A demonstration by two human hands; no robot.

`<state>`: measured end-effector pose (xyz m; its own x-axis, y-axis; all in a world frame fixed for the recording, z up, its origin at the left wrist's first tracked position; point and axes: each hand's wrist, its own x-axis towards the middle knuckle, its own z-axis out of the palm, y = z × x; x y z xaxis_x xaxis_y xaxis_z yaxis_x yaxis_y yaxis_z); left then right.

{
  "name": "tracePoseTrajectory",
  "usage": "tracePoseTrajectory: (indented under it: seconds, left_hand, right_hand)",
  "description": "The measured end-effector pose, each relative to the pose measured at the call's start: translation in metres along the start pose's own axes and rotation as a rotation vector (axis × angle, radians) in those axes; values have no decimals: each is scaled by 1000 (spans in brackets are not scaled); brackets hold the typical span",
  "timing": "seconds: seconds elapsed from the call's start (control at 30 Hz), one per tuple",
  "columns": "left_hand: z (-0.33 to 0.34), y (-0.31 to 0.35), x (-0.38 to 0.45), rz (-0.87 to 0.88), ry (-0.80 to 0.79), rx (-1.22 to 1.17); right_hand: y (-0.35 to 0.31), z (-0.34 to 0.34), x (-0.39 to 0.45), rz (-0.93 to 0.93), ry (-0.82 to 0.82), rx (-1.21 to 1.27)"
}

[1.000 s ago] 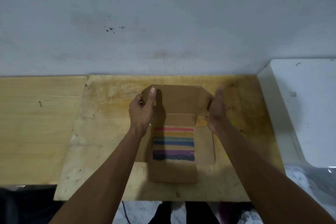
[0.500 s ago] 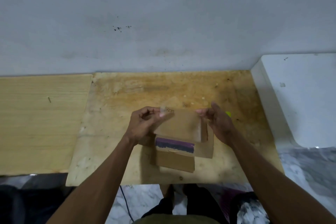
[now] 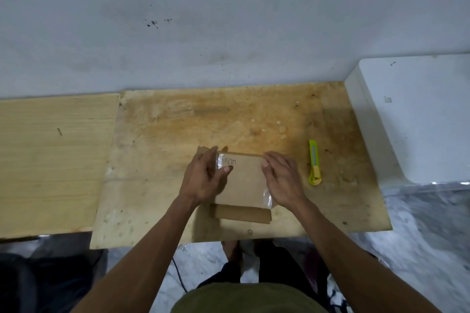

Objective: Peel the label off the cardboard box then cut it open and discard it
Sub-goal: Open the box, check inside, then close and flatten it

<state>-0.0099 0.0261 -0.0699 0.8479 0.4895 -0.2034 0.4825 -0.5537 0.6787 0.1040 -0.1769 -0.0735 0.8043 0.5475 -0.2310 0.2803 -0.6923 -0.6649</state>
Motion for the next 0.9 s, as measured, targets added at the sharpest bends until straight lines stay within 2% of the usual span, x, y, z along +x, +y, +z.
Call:
tracePoseTrajectory:
  seconds: [0.17,0.3,0.43,0.53,0.7,0.9]
  left_hand:
    - [13,2,-6,-40,-130,159]
    - [15,8,-13,-28,-74,324]
    - [21,-3,-13,71,-3,525]
    - [27,-9,-12,113,-9,545]
    - [41,-13,-14,27,-33,391]
    - [61,-24,-9,-10,-37,493]
  right_hand:
    - [6,9,-9,-75,-25,-170]
    - [13,13,-14,-54,-88,-341]
    - [17,19,-14,10,-168,-430]
    - [21,24,-10,24,-213,-471]
    - [30,27,4,-7,-245,-501]
    - [41,30,33,-115,-196,-622]
